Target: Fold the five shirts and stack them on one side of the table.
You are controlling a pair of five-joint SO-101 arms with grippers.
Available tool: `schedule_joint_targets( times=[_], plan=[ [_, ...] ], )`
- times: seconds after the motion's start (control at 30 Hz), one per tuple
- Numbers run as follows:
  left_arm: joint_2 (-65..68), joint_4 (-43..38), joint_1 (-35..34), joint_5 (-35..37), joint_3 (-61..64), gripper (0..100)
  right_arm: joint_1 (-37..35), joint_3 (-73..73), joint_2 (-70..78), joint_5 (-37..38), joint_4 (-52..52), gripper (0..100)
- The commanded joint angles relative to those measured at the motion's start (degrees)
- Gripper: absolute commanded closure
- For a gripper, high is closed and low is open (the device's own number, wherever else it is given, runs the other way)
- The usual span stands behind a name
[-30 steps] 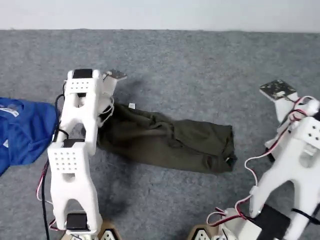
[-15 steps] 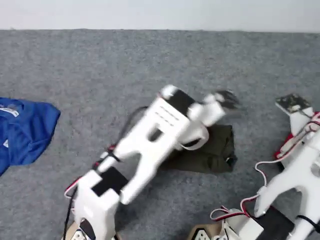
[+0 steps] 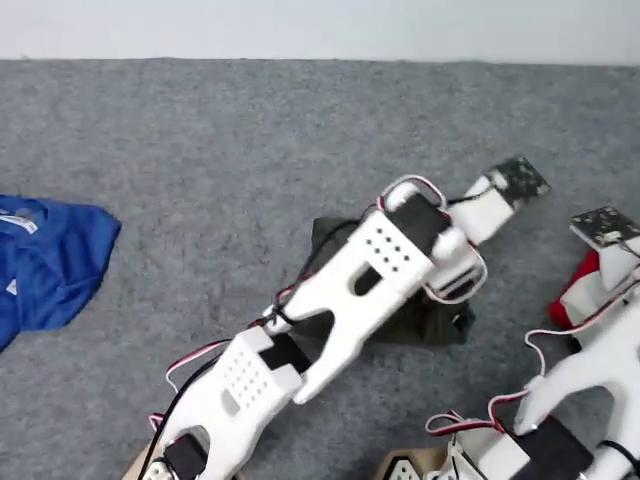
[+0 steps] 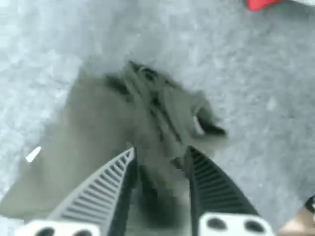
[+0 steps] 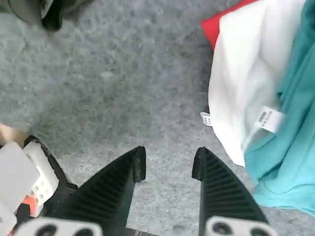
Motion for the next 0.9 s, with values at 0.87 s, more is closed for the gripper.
schedule_joint_targets(
  times=[0.87],
  plan=[
    [-36.66,1.58,-38.15,1.32,49.8,80,-52.09,0.88,10.51,-55.65,-16.84,60.9]
  ],
)
